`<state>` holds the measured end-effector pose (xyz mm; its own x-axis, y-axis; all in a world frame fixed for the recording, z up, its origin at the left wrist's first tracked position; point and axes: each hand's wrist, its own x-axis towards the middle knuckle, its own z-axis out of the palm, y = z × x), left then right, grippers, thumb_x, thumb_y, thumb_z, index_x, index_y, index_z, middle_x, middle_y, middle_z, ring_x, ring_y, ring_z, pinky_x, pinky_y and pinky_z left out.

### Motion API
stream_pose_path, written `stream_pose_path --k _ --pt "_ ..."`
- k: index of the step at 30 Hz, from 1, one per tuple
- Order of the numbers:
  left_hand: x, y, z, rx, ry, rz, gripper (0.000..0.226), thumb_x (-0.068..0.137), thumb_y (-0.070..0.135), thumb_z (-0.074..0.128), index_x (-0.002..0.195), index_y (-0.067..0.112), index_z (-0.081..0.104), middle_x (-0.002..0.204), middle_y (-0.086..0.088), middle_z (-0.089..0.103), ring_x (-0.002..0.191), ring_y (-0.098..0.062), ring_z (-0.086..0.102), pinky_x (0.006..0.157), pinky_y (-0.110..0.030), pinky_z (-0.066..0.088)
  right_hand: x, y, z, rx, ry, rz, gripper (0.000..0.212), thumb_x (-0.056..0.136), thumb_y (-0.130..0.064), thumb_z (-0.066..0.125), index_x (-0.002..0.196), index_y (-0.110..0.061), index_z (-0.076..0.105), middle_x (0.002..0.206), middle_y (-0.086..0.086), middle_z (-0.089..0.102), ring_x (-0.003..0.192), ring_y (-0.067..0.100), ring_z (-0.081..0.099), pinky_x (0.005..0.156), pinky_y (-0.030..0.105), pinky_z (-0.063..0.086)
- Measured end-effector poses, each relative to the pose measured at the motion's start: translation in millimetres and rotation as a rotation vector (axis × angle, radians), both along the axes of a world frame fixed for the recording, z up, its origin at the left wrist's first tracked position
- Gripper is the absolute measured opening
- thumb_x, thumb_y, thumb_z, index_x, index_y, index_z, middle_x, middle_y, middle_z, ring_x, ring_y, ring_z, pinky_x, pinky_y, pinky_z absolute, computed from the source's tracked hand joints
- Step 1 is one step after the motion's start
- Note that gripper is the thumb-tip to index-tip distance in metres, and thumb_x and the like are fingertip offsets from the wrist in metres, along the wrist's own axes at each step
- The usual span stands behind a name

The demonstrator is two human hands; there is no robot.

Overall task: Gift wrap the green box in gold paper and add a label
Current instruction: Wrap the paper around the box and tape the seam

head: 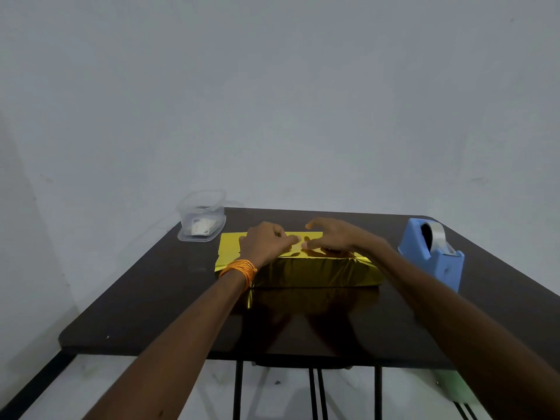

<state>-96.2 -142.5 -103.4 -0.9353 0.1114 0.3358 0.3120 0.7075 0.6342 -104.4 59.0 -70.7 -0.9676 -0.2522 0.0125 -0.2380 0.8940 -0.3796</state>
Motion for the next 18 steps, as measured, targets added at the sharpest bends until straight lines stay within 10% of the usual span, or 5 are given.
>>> stream_pose_path --k 9,18 --pt "-3 -4 12 -0.049 -0.13 -0.074 0.022 0.065 0.049 0.083 0.064 0.03 0.071 0.086 0.008 0.071 0.093 -0.016 0.064 0.091 -0.051 0.05 4 5 -2 -0.04 0.067 0.025 0.048 0.093 -0.017 0.061 0.139 -0.018 0.049 0.148 0.003 0.046 0.129 0.02 0.046 0.094 0.027 0.036" --pt "-2 -5 14 -0.036 -0.145 -0.088 0.019 0.068 0.042 0.083 0.071 0.025 0.076 0.086 0.008 0.071 0.093 -0.014 0.063 0.092 -0.05 0.05 15 3 -11 -0.14 0.127 0.025 0.052 0.092 -0.028 0.068 0.139 -0.021 0.048 0.136 0.005 0.056 0.105 0.02 0.058 0.083 0.028 0.038"
